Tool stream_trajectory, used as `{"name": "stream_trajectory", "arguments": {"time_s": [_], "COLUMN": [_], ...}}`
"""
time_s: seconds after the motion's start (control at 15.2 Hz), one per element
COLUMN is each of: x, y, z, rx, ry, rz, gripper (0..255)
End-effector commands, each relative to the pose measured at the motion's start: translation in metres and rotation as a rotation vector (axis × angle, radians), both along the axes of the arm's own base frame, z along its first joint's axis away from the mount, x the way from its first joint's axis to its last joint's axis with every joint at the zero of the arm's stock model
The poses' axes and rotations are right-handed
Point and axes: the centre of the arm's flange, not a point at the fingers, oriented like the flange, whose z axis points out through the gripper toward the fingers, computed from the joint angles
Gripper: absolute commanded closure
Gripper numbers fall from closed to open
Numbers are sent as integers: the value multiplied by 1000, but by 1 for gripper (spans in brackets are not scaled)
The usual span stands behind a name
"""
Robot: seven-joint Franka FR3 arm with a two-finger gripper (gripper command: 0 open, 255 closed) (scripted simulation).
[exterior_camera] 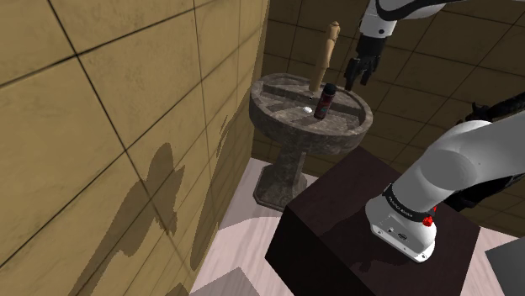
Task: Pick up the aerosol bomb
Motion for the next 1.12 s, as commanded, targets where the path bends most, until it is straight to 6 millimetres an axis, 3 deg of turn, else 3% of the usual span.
{"name": "stream_trajectory", "arguments": {"time_s": [0.0,1.06], "x": [10,100], "y": [-17,-166], "z": [-14,-110], "rx": [-4,-32], "ry": [-16,-129], "rz": [4,26], "gripper": [0,0]}}
